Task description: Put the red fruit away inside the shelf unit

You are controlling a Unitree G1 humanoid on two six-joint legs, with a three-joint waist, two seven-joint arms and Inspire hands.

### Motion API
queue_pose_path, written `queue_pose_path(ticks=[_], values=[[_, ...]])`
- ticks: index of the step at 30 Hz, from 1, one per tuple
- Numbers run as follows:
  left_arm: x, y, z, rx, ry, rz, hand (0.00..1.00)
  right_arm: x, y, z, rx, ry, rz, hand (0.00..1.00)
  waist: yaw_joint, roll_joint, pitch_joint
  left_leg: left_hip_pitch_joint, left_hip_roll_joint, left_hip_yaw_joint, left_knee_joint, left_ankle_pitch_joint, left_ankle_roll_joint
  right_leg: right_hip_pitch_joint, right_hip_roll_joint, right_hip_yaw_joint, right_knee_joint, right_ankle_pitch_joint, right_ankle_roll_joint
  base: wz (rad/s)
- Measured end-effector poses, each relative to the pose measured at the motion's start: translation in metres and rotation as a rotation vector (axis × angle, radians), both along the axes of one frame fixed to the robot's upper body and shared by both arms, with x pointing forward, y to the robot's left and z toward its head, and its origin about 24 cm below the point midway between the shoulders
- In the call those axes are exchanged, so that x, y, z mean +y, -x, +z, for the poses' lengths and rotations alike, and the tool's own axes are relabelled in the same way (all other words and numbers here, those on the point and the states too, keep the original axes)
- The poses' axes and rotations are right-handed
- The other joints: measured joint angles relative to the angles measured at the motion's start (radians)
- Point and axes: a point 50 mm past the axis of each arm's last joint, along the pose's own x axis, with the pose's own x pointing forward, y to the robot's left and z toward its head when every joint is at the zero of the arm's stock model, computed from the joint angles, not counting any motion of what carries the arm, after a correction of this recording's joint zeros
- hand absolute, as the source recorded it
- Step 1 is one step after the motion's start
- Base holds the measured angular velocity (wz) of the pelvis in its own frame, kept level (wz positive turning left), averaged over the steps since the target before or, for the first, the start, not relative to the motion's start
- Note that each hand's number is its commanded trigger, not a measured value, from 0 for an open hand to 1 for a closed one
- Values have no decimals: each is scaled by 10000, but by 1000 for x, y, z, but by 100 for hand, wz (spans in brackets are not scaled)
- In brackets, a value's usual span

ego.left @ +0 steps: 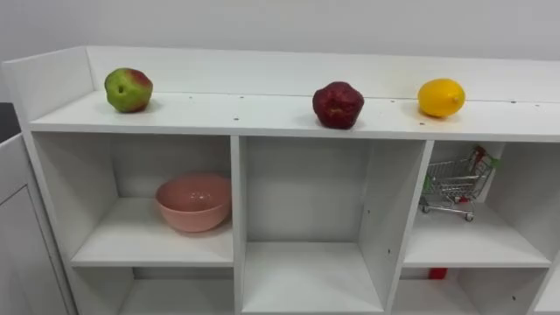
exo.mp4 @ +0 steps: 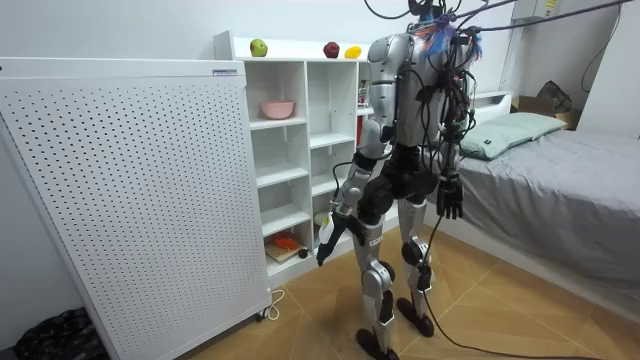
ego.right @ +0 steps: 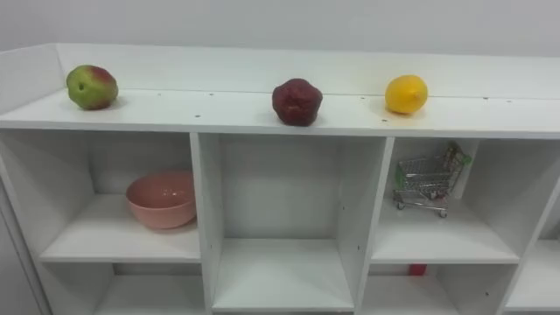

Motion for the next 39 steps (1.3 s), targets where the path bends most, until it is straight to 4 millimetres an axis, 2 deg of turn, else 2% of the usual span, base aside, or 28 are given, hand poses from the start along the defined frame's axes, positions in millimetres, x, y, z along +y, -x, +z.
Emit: queue_pose_path(ticks=[7, 13, 15, 16, 18, 21, 23, 24, 26, 27, 29, 32, 36, 39], values=[[0, 3, 0, 22, -71, 12, 0, -2, -4, 0, -323, 410, -20, 0, -74, 18, -6, -6, -26, 31, 31, 0, 0, 15, -41, -36, 20, -1, 3, 0], [1, 1, 1, -320, -344, -60, 0, -5, -20, 2, -1762, 1265, -1309, 0, -249, 40, -8, 31, -43, 66, 42, -2, 6, -25, -66, -26, 143, -19, 30, -2], [0, 0, 1, -532, -341, -112, 0, -9, -27, 4, -2312, 1589, -2039, 0, -245, 88, -6, 17, -36, 158, 42, -2, 7, -112, -57, 66, 203, -20, 31, -13], [0, -1, 1, -702, -354, -141, 0, -13, -36, 6, -2968, 1851, -2742, 0, -279, 138, 18, -15, -35, 188, 43, -2, 8, -165, -52, 104, 209, -17, 28, -10], [1, -3, 2, -899, -397, -196, 0, -19, -53, 11, -4037, 2272, -3517, 0, -359, 158, 18, -72, -40, 192, 47, -2, 9, -232, -63, 103, 229, -17, 29, -3], [3, -10, 4, -1343, -542, -285, 0, -28, -99, 30, -6495, 2801, -4096, 0, -363, 152, 19, -150, -35, 285, 70, 1, 12, -366, -72, 114, 315, -17, 28, -8], [4, -14, 4, -1571, -599, -355, 0, -28, -144, 54, -8819, 3009, -3903, 0, -327, 88, 42, -126, -34, 314, 69, 1, 11, -368, -69, 126, 336, -8, 21, -5], [5, -12, 4, -1531, -587, -350, 0, -28, -155, 61, -9375, 3028, -3872, 0, -300, 78, 56, -106, -34, 337, 67, 1, 11, -367, -68, 140, 332, -8, 21, 0], [8, -16, 5, -1691, -679, -375, 0, -23, -191, 95, -11714, 3030, -3588, 0, -228, 10, 100, -101, -22, 434, 69, 1, 11, -374, -49, 194, 301, -8, 21, -4], [8, -16, 6, -1681, -732, -443, 0, -20, -198, 103, -12240, 3022, -3428, 0, -225, -14, 102, -158, -22, 434, 70, 1, 11, -381, -48, 191, 299, -8, 21, 0], [9, -17, 7, -1846, -830, -465, 0, -10, -216, 128, -13719, 2970, -2903, 0, -220, -79, 53, -195, -27, 434, 84, 1, 10, -392, -44, 173, 199, 2, 34, 8], [8, -18, 8, -2000, -824, -611, 0, -3, -227, 147, -14815, 2737, -2811, 0, -170, -162, 47, -158, -25, 493, 75, 0, 10, -354, -56, 160, 171, 33, 52, -1], [8, -20, 8, -2068, -748, -844, 0, 5, -235, 167, -15904, 2452, -2621, 0, -197, -111, 40, -139, -11, 531, 75, 1, 10, -357, -51, 186, 193, 64, 47, -4], [11, -17, 9, -1999, -804, -945, 0, 9, -241, 189, -16939, 2686, -2154, 0, -187, -55, 26, -164, 10, 554, 77, 1, 11, -457, -36, 198, 299, 69, 40, -4]])
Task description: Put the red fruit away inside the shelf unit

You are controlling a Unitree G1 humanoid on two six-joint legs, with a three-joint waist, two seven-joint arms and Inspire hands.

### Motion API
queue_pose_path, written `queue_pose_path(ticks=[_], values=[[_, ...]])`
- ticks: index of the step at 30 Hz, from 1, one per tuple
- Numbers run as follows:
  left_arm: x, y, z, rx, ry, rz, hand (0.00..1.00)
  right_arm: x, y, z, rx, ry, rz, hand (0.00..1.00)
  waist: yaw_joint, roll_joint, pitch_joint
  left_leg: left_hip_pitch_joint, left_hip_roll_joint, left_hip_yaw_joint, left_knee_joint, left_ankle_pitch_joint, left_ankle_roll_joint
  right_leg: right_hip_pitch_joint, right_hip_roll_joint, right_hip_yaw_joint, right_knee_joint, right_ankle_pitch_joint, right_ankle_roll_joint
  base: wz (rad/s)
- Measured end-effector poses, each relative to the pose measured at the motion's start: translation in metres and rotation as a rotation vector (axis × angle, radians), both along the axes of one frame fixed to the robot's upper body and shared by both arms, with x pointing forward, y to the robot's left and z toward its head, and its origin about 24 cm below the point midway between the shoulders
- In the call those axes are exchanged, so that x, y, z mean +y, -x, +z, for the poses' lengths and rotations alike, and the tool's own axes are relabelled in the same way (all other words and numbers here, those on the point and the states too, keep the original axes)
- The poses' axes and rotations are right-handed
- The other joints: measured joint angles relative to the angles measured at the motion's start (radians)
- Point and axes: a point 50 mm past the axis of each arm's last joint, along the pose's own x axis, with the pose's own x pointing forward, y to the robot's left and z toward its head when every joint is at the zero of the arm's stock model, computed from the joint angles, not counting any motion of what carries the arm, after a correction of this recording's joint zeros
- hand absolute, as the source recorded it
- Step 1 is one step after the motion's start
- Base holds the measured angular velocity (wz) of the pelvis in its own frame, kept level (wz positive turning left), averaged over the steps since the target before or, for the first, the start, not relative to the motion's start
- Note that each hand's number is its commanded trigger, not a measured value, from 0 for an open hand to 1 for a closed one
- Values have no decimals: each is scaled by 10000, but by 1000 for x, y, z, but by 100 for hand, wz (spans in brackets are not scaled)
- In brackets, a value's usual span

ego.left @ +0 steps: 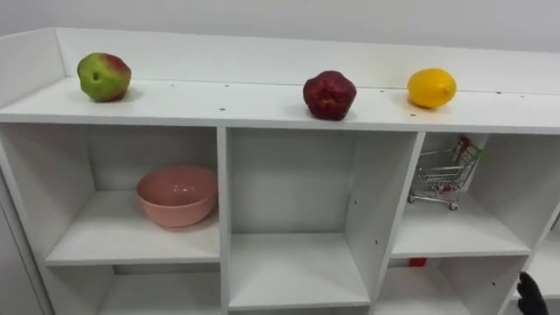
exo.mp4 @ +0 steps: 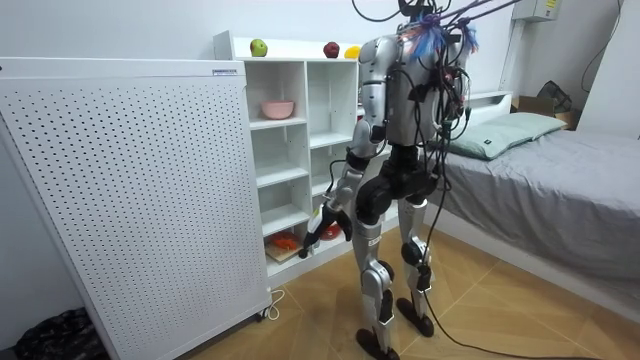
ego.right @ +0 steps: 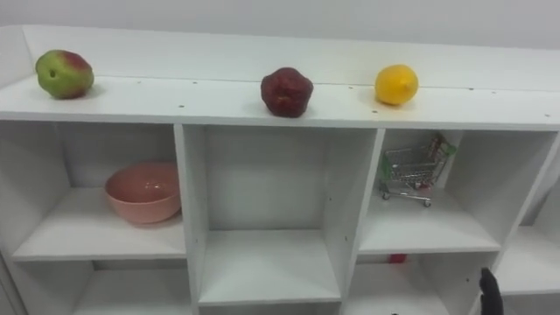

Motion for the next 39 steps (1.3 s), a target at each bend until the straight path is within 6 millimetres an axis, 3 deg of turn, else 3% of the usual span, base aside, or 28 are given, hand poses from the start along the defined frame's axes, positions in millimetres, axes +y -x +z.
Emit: queue_pose_path(ticks=[5, 13, 20, 25, 31, 37, 39], values=[[-1, 9, -1, 140, 91, 32, 0, 9, -4, 50, -2507, 551, 326, 0, 116, 5, -17, -121, 11, 169, 100, 1, 1, -227, 7, 180, 87, 17, -20, -10], [0, 5, 0, 60, 92, 7, 0, 14, -9, 89, -4437, 732, 429, 0, 499, -190, -16, -233, 2, 173, 142, 8, 14, -237, 16, 208, 54, 109, 5, 0], [-1, 0, 0, 9, 187, -218, 0, 16, -24, 126, -6010, 1336, 978, 0, 549, -381, -33, -232, 8, 146, 144, 23, 36, -225, 23, 163, 29, 150, 0, 0], [5, 1, 1, 165, 191, -331, 0, 13, -31, 146, -6635, 1324, 1422, 0, 554, -618, 14, -251, 11, 144, 148, 24, 37, -239, 31, 170, -9, 166, 1, 0], [5, -10, 3, -48, 244, -425, 0, 13, -48, 165, -7052, 993, 1958, 0, 722, -712, 34, -383, 11, 49, 152, 30, 48, -228, 43, 131, -123, 242, 16, 2], [14, -10, 5, -107, 24, -277, 0, 8, -66, 175, -6932, 1195, 2154, 0, 794, -795, 100, -353, 18, -185, 156, 30, 47, -89, 13, -251, -153, 252, 15, 10], [18, -9, 6, -64, -79, -286, 0, 2, -71, 177, -6733, 1356, 2175, 0, 842, -880, 80, -353, 19, -193, 156, 30, 47, -78, 5, -329, -157, 252, 15, 5]])
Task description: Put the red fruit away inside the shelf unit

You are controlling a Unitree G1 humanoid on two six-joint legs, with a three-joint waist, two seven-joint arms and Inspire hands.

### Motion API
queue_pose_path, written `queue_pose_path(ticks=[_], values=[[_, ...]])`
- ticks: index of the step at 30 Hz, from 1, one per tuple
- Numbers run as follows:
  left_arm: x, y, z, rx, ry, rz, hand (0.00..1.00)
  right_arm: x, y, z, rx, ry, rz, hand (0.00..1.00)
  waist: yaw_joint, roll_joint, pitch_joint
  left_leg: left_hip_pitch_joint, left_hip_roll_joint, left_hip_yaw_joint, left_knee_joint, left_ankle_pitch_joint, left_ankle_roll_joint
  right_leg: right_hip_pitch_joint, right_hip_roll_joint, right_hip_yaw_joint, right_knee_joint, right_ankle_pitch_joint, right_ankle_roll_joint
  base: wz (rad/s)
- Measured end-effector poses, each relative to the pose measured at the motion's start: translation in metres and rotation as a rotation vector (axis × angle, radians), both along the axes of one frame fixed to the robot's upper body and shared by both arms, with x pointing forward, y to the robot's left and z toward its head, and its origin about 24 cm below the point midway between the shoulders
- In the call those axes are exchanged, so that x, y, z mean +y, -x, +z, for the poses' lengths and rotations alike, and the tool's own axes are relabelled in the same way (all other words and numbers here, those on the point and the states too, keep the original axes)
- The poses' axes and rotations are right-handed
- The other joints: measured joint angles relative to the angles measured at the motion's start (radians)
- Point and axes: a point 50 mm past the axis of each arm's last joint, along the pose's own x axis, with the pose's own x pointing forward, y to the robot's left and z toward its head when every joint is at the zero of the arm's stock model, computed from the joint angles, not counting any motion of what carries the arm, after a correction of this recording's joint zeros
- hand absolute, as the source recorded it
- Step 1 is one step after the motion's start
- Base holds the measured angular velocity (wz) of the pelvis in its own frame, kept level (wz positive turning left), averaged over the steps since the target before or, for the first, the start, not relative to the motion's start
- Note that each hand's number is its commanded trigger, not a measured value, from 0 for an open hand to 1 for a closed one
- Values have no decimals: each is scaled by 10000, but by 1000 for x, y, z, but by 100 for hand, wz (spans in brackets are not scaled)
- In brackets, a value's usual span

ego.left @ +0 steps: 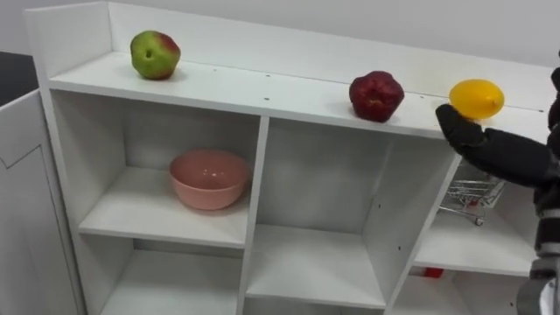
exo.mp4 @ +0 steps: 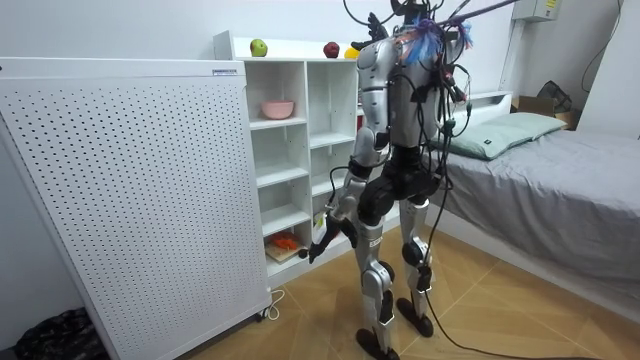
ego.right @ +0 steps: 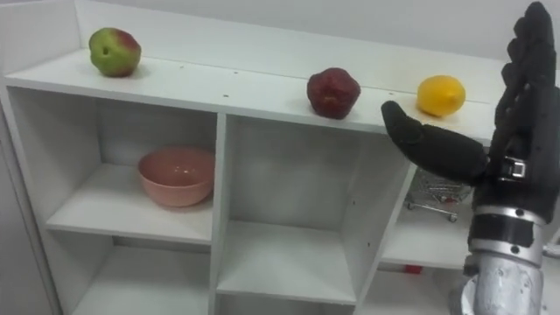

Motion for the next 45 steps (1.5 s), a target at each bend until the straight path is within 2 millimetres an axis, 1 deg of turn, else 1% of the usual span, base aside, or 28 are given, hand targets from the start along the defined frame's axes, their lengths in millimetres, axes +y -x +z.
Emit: queue_pose_path(ticks=[2, 3, 4, 5, 6, 9, 10, 12, 14, 16, 19, 24, 28, 32, 36, 40, 42, 45], values=[[4, 4, 1, 128, -12, 127, 0, -3, -3, 2, 132, 5, 179, 0, 157, -24, 8, 2, 2, -39, 14, 0, 0, 21, -9, -97, 4, 0, 0, 2], [5, 5, 1, 180, 22, 118, 0, -4, -3, 2, 169, 63, 227, 0, 166, -34, 7, 2, 0, -56, 17, 0, 0, 32, -15, -133, 5, 0, 0, 8], [6, 6, 1, 253, 54, 116, 0, -5, -4, 2, 252, 70, 354, 0, 202, -49, 9, 2, -3, -99, 25, 0, 0, 58, -33, -272, 5, 0, 0, 10], [6, 6, 1, 314, 98, 150, 0, -6, -5, 2, 375, -54, 562, 0, 215, -91, -14, 7, -3, -142, 43, 0, 0, 86, -45, -398, 5, 0, 0, 10], [7, 6, 1, 347, 123, 178, 0, -8, -6, 1, 465, -109, 665, 0, 222, -101, -20, 10, -4, -168, 49, 0, 0, 100, -49, -422, 5, 0, 0, 11], [7, 7, 1, 456, 260, 273, 0, -11, -12, 1, 844, -228, 983, 0, 245, -160, -4, 7, 1, -218, 104, 1, -1, 146, -65, -614, 6, 0, 0, 5], [7, 8, 1, 504, 288, 281, 0, -11, -13, 2, 847, -170, 1075, 0, 258, -200, -17, 2, 2, -219, 115, 1, -1, 148, -68, -634, 7, 0, 0, 0], [8, 8, 1, 565, 306, 277, 0, -11, -15, 4, 890, 17, 1189, 0, 275, -205, -18, -6, 3, -219, 123, 1, -1, 151, -74, -683, 10, 1, -2, 0], [8, 8, 1, 666, 331, 227, 0, -10, -16, 8, 844, 194, 1320, 0, 272, -251, -42, -28, 8, -231, 115, 0, -2, 172, -94, -895, 18, 2, -5, 0], [8, 8, 1, 686, 322, 223, 0, -10, -16, 9, 865, 428, 1391, 0, 273, -296, -69, -29, 8, -242, 103, -1, -2, 180, -92, -900, 21, 3, -5, 0], [8, 7, 1, 664, 319, 199, 0, -8, -17, 13, 854, 711, 1587, 0, 262, -309, -68, -19, 7, -236, 103, -2, -2, 180, -90, -871, 24, 5, -8, 0], [9, 5, 2, 573, 278, 186, 0, -9, -19, 11, 1166, 963, 1857, 0, 251, -285, -51, -47, 7, -238, 104, -1, -2, 165, -92, -883, 24, 5, -7, 0], [9, 3, 3, 490, 238, 158, 0, -11, -28, 9, 1795, 1247, 2054, 0, 233, -279, -49, -49, 7, -223, 110, -1, -2, 167, -91, -880, 27, 5, -8, 0], [10, 2, 4, 423, 185, 136, 0, -11, -35, 4, 2419, 1661, 2329, 0, 239, -315, -72, -37, 6, -236, 115, -1, -2, 179, -92, -890, 27, 5, -7, 0], [13, 0, 5, 366, 112, 103, 0, -16, -41, 1, 2720, 1391, 2380, 0, 253, -368, -56, -26, 6, -260, 120, 0, -2, 187, -92, -887, 26, 5, -8, 0], [21, 0, 8, 345, -109, 46, 0, -19, -43, 0, 2829, 1156, 2405, 0, 255, -450, -18, -62, 6, -268, 134, 0, -3, 181, -90, -902, 25, 5, -8, 0], [23, -1, 9, 294, -164, 21, 0, -19, -43, 0, 2846, 1189, 2457, 0, 255, -474, -27, -72, 3, -272, 134, 0, -3, 178, -92, -909, 25, 5, -8, 0], [24, -2, 10, 272, -209, 0, 0, -19, -43, 0, 2861, 1226, 2496, 0, 236, -526, -62, -98, 2, -322, 135, 0, -3, 178, -91, -972, 23, 5, -8, 6]])
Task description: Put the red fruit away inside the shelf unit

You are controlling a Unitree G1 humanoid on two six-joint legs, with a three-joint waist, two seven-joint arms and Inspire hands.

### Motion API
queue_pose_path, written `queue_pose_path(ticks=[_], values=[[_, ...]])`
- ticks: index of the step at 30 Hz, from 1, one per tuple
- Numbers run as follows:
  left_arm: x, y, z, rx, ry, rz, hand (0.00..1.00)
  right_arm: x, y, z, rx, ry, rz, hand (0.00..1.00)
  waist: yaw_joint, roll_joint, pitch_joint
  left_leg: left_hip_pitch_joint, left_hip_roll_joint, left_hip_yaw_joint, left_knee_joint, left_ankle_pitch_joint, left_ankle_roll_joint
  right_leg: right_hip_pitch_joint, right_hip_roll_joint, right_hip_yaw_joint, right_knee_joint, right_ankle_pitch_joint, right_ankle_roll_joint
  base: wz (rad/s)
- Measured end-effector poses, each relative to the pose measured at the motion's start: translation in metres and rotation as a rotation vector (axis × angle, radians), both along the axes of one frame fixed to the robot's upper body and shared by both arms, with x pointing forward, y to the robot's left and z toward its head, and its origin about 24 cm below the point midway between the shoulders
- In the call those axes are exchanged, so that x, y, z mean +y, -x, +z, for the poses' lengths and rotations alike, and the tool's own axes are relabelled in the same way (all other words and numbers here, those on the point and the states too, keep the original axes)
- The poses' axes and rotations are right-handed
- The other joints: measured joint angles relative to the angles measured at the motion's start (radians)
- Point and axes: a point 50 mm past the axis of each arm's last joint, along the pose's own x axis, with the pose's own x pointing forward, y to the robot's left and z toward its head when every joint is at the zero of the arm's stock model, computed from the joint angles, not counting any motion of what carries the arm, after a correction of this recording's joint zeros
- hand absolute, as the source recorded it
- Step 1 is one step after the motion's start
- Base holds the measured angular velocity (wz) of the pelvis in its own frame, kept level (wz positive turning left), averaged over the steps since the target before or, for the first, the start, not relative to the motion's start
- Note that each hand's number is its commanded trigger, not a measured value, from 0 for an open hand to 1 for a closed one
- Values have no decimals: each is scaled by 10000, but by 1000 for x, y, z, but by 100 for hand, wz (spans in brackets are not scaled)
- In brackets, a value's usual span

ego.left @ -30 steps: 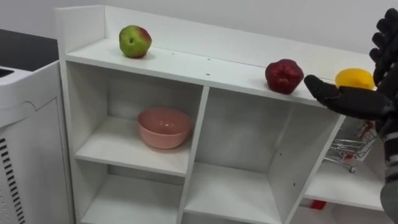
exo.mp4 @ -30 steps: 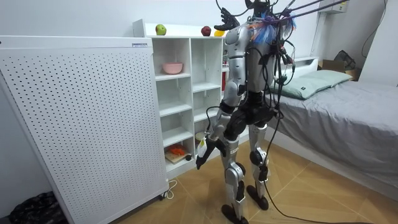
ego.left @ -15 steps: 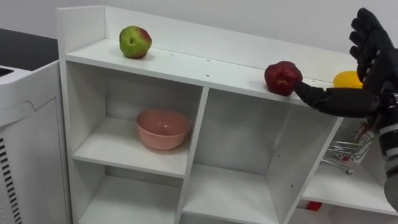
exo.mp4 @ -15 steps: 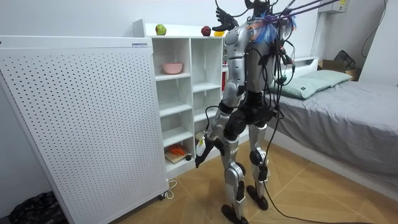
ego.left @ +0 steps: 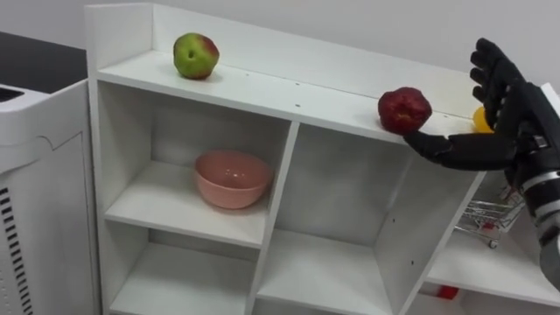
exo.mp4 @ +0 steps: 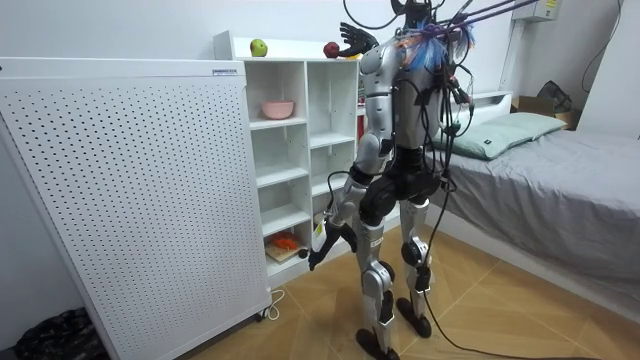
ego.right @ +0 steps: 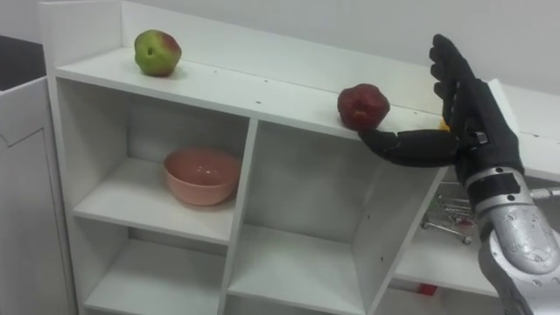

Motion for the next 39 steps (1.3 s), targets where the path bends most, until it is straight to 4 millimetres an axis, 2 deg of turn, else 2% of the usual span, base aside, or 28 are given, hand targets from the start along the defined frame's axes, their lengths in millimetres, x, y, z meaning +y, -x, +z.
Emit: queue_pose_path(ticks=[8, 15, 20, 24, 33, 39], values=[[0, 3, 0, 84, -5, 35, 0, -5, -5, -5, 350, -112, -76, 0, 9, -180, -32, -54, -9, -151, 33, 1, -1, 1, 5, 104, -14, 0, 0, 3], [1, 5, 0, 133, 25, 50, 0, -7, -6, -8, 539, -198, 19, 0, 30, -207, -33, -94, -10, -166, 29, 1, -3, 33, 31, 104, -158, 10, -13, 0], [5, 5, 1, 97, 31, 320, 0, -24, -5, -11, 1139, 260, -233, 0, 243, -280, -23, -94, -11, -163, 15, 1, -3, 19, 30, 101, -159, 10, -13, 0], [7, 8, 1, 155, -10, 440, 0, -29, -4, -6, 1119, 475, -295, 0, 289, -281, -22, -86, -11, -163, 4, 1, -3, 25, 30, 97, -159, 10, -12, 0], [7, 11, 1, 256, -15, 506, 0, -27, -6, -5, 1139, 535, -147, 0, 504, -404, 32, -69, -8, -156, 21, 2, -5, 42, 28, 97, -140, 9, -12, 0], [6, 10, 0, 271, 1, 469, 0, -11, -20, 6, 1205, 1063, 424, 0, 491, -403, 33, -98, -5, -172, 16, 1, -6, 35, 34, 91, -142, 10, -13, 0]])
